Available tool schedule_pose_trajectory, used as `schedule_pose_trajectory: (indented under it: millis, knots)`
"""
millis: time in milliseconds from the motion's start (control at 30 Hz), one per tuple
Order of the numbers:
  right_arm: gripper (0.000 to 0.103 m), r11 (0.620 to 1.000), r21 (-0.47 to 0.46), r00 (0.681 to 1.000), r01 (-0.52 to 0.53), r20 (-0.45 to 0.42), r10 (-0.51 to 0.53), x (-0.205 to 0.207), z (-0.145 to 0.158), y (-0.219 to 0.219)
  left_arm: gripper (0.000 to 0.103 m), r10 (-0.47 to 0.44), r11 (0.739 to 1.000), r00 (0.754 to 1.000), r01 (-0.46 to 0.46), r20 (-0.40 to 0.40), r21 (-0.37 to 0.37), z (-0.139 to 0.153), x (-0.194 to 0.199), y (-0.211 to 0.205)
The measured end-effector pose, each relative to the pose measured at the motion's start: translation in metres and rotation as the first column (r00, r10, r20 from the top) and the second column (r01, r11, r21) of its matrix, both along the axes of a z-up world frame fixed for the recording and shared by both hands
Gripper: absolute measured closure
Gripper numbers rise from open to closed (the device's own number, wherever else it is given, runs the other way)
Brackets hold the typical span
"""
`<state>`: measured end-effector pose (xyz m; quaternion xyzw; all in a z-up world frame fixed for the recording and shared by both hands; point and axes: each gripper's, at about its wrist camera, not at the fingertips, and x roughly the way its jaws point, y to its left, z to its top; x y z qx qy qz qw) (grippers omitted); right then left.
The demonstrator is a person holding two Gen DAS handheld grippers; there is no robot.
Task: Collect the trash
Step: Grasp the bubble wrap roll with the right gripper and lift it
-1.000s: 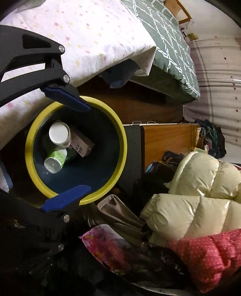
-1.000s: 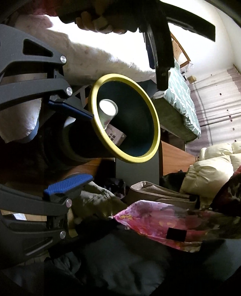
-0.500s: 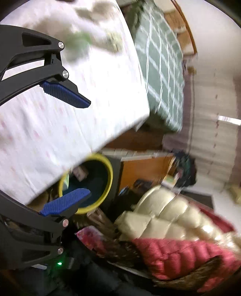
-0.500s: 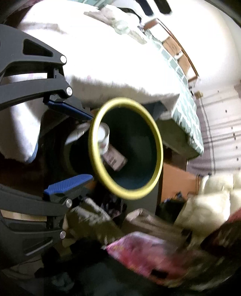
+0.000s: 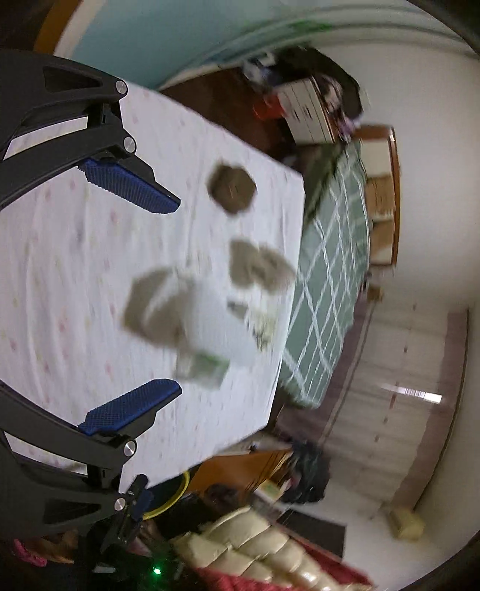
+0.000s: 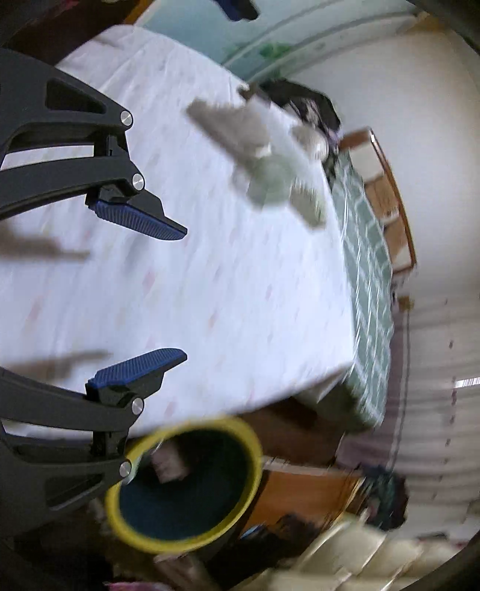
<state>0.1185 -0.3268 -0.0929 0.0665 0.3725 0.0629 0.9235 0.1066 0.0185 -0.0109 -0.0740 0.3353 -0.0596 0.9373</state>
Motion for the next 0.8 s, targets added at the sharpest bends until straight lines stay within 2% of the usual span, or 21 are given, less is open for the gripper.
schedule_pose_trajectory:
  millis: [100,200,367,467,733,800]
  knots:
    - [0.045,0.997,0.015,0.997,-0.074,0.029,0.073,0.019,0.013,0.038,0.013,0.029,1.000,1.000,-0.029,-0.002,-0.008,-0.006,-0.004,0.024]
    - [0.045,0.989,0.037,0.989,-0.142,0.048,0.140,0.036,0.025,0.075,0.013,0.032,0.999,0.999,-0.032,-0.003,-0.018,-0.011,-0.003,0.030]
    - [0.045,0.985,0.027,0.983,-0.170,0.070,0.167,0.068,0.036,0.124,0.013,0.028,0.999,1.000,-0.028,-0.009,-0.017,-0.017,-0.001,0.028]
    - [0.045,0.984,0.035,0.984,-0.173,0.046,0.171,0.089,0.032,0.144,0.013,0.020,1.000,1.000,-0.021,-0.017,-0.015,-0.020,0.000,0.026]
    - [0.045,0.984,0.080,0.986,-0.157,-0.050,0.161,0.126,0.009,0.162,0.012,0.001,1.000,0.999,-0.001,-0.042,-0.011,-0.032,0.002,0.025]
    - [0.049,0.981,0.116,0.983,-0.156,-0.073,0.165,0.134,0.005,0.164,0.012,-0.004,1.000,0.999,0.003,-0.047,-0.013,-0.034,0.002,0.025]
